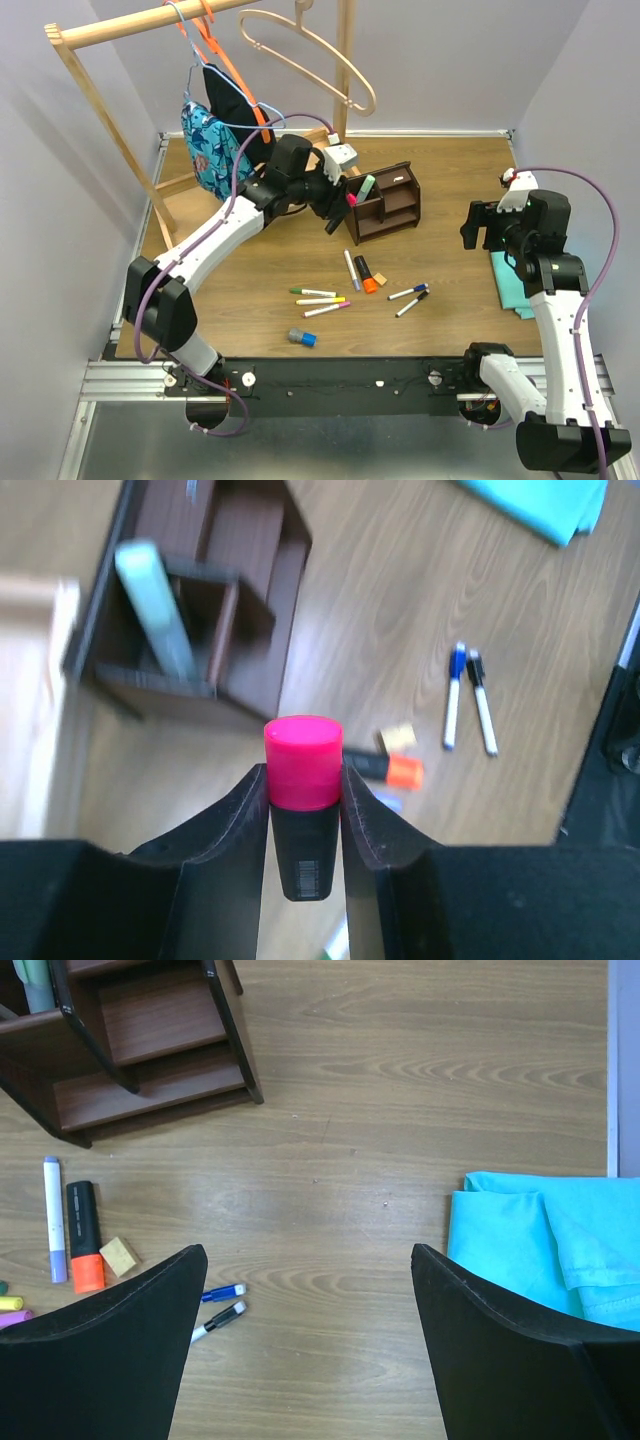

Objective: Sort the stationery into containers
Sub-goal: Place the pen in the storage box, then pick up the pen from the center of the board.

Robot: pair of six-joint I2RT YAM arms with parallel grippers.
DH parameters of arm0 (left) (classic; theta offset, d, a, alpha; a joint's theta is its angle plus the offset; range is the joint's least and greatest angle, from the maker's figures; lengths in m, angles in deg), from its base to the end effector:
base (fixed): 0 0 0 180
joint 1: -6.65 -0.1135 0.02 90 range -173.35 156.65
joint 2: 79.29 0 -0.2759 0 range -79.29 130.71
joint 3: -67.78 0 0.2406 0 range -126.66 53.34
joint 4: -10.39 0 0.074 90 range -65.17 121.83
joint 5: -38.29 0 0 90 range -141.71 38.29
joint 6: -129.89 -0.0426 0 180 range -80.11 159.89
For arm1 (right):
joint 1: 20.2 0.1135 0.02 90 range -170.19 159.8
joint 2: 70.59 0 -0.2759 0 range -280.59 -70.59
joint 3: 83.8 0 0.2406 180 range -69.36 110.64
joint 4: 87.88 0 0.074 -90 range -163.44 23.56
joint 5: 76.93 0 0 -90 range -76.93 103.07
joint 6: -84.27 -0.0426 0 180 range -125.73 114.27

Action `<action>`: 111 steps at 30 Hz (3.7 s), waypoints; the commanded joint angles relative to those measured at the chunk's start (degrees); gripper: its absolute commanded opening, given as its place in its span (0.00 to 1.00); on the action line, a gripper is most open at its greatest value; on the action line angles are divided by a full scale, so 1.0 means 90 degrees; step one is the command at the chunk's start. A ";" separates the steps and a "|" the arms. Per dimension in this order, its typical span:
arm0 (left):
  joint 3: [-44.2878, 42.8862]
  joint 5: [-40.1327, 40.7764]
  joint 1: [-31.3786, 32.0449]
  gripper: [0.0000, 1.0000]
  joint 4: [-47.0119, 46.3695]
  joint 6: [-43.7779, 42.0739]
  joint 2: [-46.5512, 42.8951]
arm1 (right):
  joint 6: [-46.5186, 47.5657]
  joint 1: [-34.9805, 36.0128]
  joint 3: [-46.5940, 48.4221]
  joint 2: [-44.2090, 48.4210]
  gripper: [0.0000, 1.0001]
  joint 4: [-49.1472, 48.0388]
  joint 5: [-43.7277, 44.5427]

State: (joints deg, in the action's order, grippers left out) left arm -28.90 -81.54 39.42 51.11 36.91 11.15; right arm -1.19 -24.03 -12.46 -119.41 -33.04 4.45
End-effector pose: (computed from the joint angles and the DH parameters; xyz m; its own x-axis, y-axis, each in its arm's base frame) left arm 0.2851 -0.2088 0.3527 -0.4330 0.3324 -0.8378 0.8380 0.4909 -0.2384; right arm 0.1588 -0.0042 0.3512 -0.5270 -0.0432 -0.8488 -0.1024 0.9947 0.0130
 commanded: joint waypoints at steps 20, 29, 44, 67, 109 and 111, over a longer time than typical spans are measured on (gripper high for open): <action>-0.0697 -0.0329 0.0060 0.00 -0.4805 0.0253 0.2217 | 0.0209 -0.0257 0.0132 -0.0123 0.90 0.0335 -0.0136; -0.0355 -0.0261 0.0069 0.01 -0.4990 0.0068 0.2540 | 0.0209 -0.0267 0.0191 -0.0328 0.90 0.0286 -0.0185; 0.0192 -0.0095 0.0069 0.39 -0.4972 -0.0283 0.2375 | 0.0092 -0.0267 0.0025 -0.0318 0.90 0.0208 -0.0370; 0.0661 -0.2078 0.0586 0.67 0.1196 -0.4986 -0.0468 | -0.0376 -0.0267 0.0493 -0.0298 0.90 0.0305 -0.1177; -0.3138 0.0843 0.2257 0.52 0.4835 -0.9073 0.4200 | -0.0172 -0.0267 0.0504 -0.0230 0.90 0.0354 -0.2187; -0.3138 0.0833 0.2257 0.52 0.4775 -0.9083 0.4307 | -0.0162 -0.0267 0.0494 -0.0220 0.90 0.0384 -0.2138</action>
State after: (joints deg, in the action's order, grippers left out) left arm -55.74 -74.50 59.99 94.35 -43.52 48.04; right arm -2.68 -25.95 -7.17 -122.28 -30.02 -15.83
